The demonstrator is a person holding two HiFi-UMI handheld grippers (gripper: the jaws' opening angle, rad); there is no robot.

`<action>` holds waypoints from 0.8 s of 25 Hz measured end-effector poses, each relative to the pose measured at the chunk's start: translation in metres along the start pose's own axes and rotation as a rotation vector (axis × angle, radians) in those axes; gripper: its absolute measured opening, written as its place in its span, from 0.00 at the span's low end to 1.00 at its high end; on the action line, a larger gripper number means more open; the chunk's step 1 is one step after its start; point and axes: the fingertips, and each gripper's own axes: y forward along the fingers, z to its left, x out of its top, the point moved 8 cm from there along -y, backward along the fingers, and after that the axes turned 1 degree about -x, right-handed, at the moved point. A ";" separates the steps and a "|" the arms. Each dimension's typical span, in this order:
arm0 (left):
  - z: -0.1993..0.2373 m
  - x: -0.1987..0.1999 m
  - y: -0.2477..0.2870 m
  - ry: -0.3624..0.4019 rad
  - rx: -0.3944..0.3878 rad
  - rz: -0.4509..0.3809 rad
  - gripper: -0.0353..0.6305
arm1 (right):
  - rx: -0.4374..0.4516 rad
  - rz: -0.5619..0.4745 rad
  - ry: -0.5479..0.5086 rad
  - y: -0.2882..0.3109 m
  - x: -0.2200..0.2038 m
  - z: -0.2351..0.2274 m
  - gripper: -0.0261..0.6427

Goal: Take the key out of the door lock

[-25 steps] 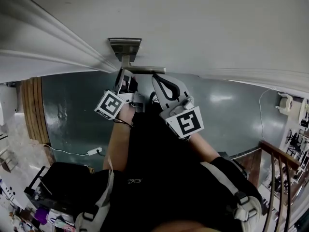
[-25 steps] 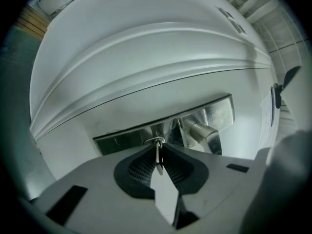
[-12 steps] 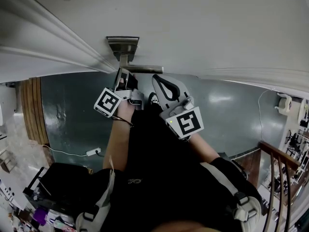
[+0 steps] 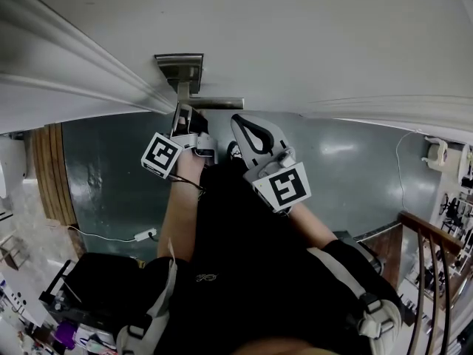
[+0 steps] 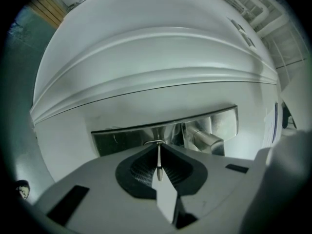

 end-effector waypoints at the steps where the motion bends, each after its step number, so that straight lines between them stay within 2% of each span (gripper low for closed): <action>1: 0.001 0.000 0.000 -0.004 0.000 -0.003 0.11 | -0.001 -0.003 -0.001 0.000 0.000 0.000 0.05; 13: 0.000 0.000 -0.002 -0.001 0.011 -0.014 0.11 | -0.001 -0.005 0.001 -0.006 0.000 0.002 0.05; 20: -0.001 -0.002 -0.004 -0.026 0.013 -0.028 0.11 | -0.008 -0.007 0.003 -0.006 0.002 -0.002 0.05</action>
